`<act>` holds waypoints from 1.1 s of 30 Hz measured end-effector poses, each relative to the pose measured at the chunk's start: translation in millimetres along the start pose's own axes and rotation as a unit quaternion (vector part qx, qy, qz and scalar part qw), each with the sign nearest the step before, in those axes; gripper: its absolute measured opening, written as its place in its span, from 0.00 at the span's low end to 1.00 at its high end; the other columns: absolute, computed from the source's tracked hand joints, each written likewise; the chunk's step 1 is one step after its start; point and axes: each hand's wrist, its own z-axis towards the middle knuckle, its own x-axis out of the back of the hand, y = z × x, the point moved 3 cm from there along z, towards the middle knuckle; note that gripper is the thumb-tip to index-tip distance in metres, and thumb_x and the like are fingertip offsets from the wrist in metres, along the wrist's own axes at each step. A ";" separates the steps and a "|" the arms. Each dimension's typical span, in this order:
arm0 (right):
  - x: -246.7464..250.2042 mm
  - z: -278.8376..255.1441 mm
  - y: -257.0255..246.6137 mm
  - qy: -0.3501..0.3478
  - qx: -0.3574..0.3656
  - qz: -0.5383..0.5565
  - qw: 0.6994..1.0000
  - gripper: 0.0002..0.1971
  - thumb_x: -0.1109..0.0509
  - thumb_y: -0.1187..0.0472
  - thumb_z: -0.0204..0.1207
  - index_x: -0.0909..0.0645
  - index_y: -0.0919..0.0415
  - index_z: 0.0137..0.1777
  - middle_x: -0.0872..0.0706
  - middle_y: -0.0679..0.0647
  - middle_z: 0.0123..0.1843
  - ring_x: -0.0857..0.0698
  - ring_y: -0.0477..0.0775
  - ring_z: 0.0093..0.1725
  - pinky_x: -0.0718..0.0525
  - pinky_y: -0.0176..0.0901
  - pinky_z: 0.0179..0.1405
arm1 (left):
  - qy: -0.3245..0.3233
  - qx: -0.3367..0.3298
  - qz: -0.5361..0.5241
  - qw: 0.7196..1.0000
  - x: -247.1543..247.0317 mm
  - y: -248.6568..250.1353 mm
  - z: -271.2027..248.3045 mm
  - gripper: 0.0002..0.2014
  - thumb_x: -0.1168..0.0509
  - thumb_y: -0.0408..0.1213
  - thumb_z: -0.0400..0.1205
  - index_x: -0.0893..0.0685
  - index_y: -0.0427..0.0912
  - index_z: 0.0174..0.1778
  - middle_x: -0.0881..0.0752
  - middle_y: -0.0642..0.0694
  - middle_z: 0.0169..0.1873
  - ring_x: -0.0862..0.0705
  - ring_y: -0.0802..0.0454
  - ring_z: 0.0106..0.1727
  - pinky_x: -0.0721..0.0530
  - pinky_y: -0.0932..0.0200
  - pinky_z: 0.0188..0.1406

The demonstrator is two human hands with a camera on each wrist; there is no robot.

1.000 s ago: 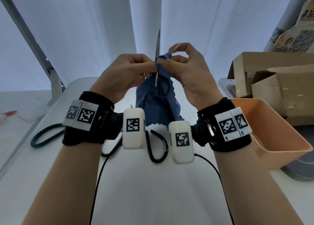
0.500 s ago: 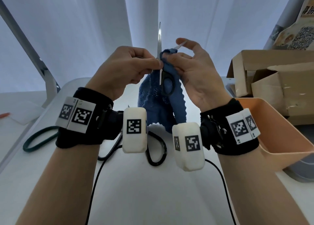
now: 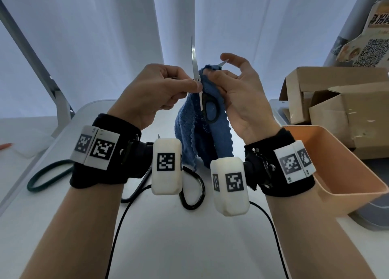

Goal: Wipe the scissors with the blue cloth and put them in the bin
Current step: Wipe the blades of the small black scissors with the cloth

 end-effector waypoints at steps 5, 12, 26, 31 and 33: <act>2.5 0.7 5.2 -0.018 -0.022 -0.002 1.000 0.27 0.25 0.73 0.76 0.29 0.64 0.73 0.11 0.63 0.47 0.11 0.55 0.39 0.12 0.46 0.45 | -0.018 0.016 0.003 1.000 -1.2 -3.7 0.4 0.09 0.25 0.32 0.78 0.18 0.37 0.36 0.31 0.52 0.20 0.39 0.55 0.22 0.40 0.66 0.21; 2.4 -0.7 4.9 -0.095 -0.069 -0.016 0.993 0.25 0.29 0.77 0.77 0.28 0.68 0.73 0.12 0.65 0.49 0.12 0.58 0.43 0.11 0.43 0.53 | -0.059 0.024 0.012 0.998 1.9 -0.7 -4.0 0.10 0.29 0.29 0.80 0.20 0.38 0.33 0.32 0.51 0.20 0.40 0.57 0.20 0.44 0.64 0.21; 2.7 -2.4 2.4 -0.104 -0.061 -0.034 0.992 0.24 0.30 0.76 0.78 0.28 0.67 0.73 0.12 0.67 0.50 0.12 0.55 0.40 0.13 0.40 0.45 | -0.064 0.017 0.030 0.997 0.7 -0.4 -3.0 0.10 0.28 0.29 0.79 0.19 0.37 0.32 0.30 0.52 0.19 0.39 0.56 0.21 0.43 0.65 0.20; 11.3 2.6 -3.3 -0.058 -0.037 -0.011 0.998 0.23 0.28 0.75 0.77 0.27 0.66 0.70 0.11 0.60 0.43 0.11 0.52 0.37 0.14 0.39 0.44 | -0.057 0.010 0.032 0.998 1.7 0.4 -2.3 0.10 0.27 0.31 0.79 0.18 0.37 0.33 0.30 0.52 0.19 0.39 0.56 0.21 0.42 0.65 0.22; 13.3 3.1 -3.2 -0.048 -0.034 -0.003 0.998 0.22 0.28 0.74 0.77 0.26 0.65 0.69 0.10 0.60 0.45 0.11 0.54 0.40 0.13 0.44 0.49 | -0.053 0.010 0.031 0.998 0.6 -0.1 -1.6 0.10 0.27 0.31 0.79 0.19 0.36 0.34 0.30 0.53 0.18 0.39 0.56 0.21 0.41 0.65 0.21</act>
